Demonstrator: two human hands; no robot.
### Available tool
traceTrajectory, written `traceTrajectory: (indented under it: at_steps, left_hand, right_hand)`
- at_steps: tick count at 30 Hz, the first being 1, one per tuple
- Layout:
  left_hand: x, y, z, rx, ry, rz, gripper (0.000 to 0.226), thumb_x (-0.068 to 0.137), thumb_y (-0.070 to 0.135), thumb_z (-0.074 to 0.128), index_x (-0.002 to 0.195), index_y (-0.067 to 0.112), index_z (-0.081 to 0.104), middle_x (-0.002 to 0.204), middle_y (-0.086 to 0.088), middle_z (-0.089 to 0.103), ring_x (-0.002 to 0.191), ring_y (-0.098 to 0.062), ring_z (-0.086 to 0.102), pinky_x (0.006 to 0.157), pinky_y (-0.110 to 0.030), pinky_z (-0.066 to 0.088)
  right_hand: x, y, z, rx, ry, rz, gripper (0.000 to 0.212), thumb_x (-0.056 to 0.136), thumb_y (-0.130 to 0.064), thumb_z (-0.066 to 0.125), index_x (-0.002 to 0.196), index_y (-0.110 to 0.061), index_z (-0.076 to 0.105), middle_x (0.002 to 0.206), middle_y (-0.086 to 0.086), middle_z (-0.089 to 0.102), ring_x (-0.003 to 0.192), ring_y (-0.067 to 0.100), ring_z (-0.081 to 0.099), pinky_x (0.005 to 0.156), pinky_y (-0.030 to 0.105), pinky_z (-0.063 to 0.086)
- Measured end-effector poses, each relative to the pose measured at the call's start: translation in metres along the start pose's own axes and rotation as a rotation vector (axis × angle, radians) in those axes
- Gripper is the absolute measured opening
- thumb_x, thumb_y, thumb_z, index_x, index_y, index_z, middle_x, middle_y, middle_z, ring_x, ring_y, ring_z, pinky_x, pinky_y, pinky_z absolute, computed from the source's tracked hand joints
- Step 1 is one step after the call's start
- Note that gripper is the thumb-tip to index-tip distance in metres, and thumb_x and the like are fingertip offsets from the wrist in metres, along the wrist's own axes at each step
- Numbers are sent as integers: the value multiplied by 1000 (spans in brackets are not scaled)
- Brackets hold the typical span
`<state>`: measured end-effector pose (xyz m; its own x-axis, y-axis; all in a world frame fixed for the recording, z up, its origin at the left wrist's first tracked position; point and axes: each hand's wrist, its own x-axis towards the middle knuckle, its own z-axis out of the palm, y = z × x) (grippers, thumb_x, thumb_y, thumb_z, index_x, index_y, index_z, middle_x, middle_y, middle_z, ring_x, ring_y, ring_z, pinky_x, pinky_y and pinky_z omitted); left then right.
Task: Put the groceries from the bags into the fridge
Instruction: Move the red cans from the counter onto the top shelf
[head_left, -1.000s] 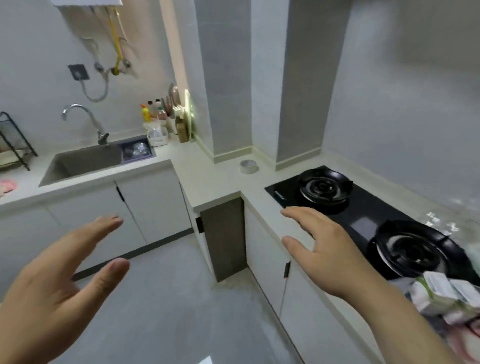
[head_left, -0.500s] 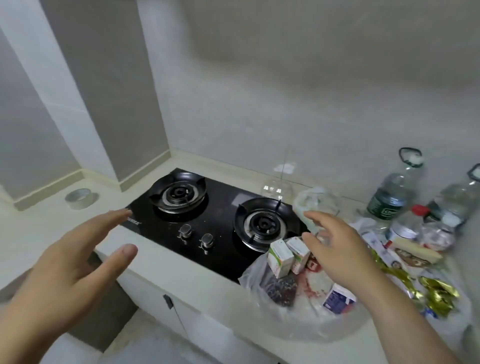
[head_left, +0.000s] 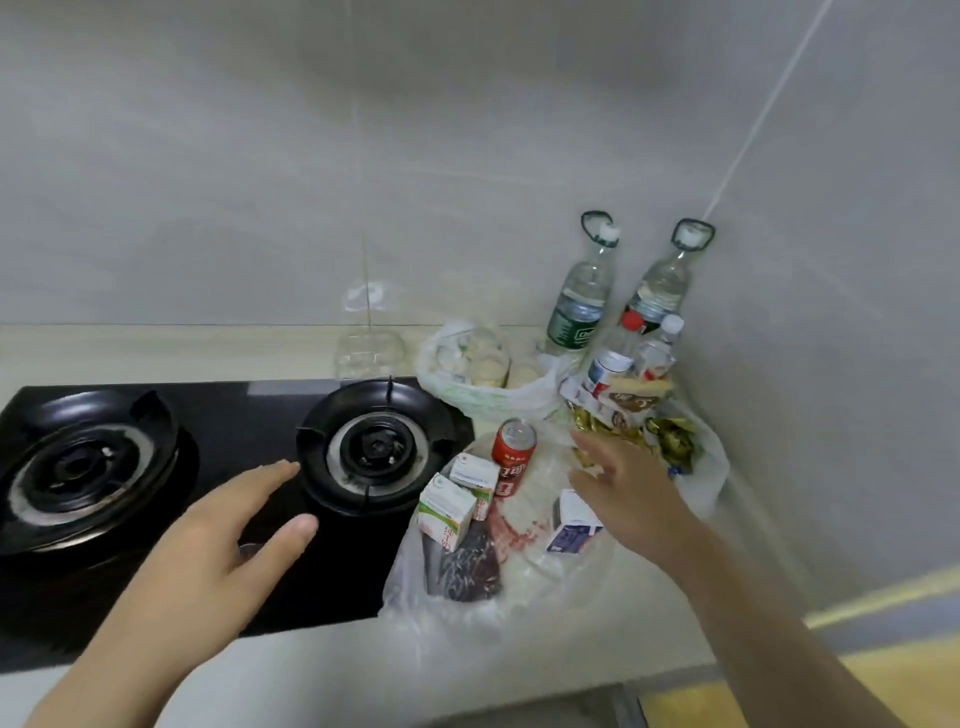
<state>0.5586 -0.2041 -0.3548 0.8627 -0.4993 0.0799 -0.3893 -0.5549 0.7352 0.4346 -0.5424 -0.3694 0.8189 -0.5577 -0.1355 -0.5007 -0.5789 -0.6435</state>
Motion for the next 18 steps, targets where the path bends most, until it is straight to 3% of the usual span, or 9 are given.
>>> traceTrajectory:
  at_steps: [2,4,7,10,14,18]
  left_hand:
    - [18,-6,13,45,-62,35,54,74,54,53,127,40,54,132,10,57,86,-27,60,71,-25,42]
    - [32,-8,28,58,-128,59,62,75,55,53,131,29,56,130,9,58,74,-27,58,74,-30,43]
    - [49,-6,52,39,-200,78,56,82,48,60,133,27,55,129,12,56,100,-33,63,79,-28,44]
    - [67,-3,78,-75,-272,66,51,85,37,67,133,25,56,131,11,57,117,-10,55,91,-22,41]
    - [85,0,105,-97,-366,39,53,84,37,68,134,22,55,136,10,55,121,3,45,100,-16,32]
    - [100,6,116,-81,-373,18,55,83,42,66,134,27,54,135,14,54,120,3,46,99,-20,37]
  right_hand:
    - [-3,5,3,-9,7,42,48,93,-25,60,139,-29,50,136,-11,52,118,6,50,98,25,40]
    - [-7,12,5,-1,2,86,49,92,-25,59,140,-30,49,138,-12,51,122,6,48,99,24,37]
    - [-9,22,7,7,19,136,52,91,-24,60,141,-29,47,138,-10,52,124,7,48,99,25,37]
    - [-2,28,11,48,35,162,55,89,-20,64,141,-27,47,136,-8,55,123,6,50,103,27,39]
    - [20,37,23,97,-2,169,63,87,-24,66,145,-30,40,141,-10,51,131,6,46,109,35,41]
    - [55,41,32,116,-58,137,69,87,-25,68,148,-28,36,146,-7,48,133,9,46,108,34,42]
